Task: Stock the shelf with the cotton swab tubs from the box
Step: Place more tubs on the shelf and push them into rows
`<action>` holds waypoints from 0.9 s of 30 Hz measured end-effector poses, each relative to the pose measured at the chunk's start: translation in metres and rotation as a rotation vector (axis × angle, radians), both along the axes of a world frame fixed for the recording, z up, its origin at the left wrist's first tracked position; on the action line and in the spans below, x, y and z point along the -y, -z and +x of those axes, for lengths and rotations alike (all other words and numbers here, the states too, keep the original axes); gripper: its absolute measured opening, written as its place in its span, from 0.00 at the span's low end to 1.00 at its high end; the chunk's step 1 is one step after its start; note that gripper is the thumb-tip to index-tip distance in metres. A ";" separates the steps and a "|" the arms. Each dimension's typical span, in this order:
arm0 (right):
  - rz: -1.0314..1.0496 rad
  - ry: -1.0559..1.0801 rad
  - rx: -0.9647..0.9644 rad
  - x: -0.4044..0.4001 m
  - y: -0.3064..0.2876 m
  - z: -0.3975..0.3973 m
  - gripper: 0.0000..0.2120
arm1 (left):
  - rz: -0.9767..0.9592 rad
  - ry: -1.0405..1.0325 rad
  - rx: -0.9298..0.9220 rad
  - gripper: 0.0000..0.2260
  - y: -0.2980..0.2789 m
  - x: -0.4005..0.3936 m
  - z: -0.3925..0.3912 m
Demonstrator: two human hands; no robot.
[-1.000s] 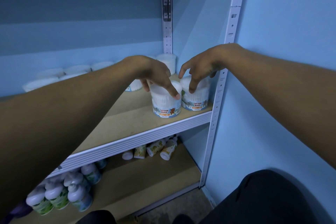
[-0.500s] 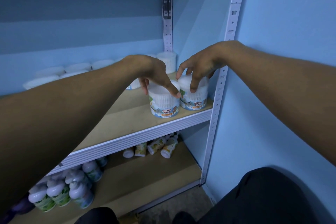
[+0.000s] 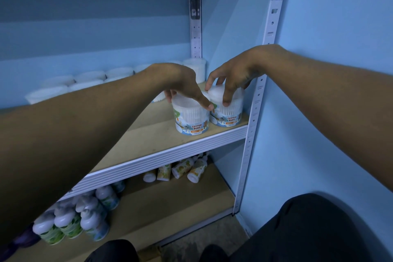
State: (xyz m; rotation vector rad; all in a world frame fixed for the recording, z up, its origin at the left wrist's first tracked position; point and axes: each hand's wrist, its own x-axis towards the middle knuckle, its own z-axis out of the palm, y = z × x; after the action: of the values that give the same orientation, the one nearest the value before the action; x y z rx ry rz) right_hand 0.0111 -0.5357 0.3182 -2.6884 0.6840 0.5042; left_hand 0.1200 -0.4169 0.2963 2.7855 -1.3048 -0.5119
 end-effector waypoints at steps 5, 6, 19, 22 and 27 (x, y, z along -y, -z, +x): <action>0.014 0.000 -0.003 0.000 -0.001 0.000 0.32 | 0.001 -0.008 0.004 0.42 0.000 0.000 -0.002; 0.014 -0.001 -0.003 0.000 -0.001 0.000 0.32 | 0.000 -0.012 0.008 0.41 0.000 0.000 -0.003; 0.005 -0.010 -0.011 -0.002 -0.001 0.000 0.31 | 0.000 -0.023 0.004 0.39 -0.002 -0.002 -0.007; 0.003 -0.009 -0.023 -0.002 -0.001 0.000 0.32 | 0.006 -0.019 -0.019 0.40 -0.004 -0.004 -0.006; 0.015 0.013 0.000 -0.002 -0.005 -0.001 0.35 | -0.006 -0.002 -0.074 0.46 -0.008 -0.016 0.008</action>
State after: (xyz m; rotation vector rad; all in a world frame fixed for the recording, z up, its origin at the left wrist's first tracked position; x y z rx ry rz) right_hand 0.0104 -0.5336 0.3229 -2.6677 0.6950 0.5046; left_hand 0.1276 -0.4005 0.3047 2.7348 -1.2862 -0.6034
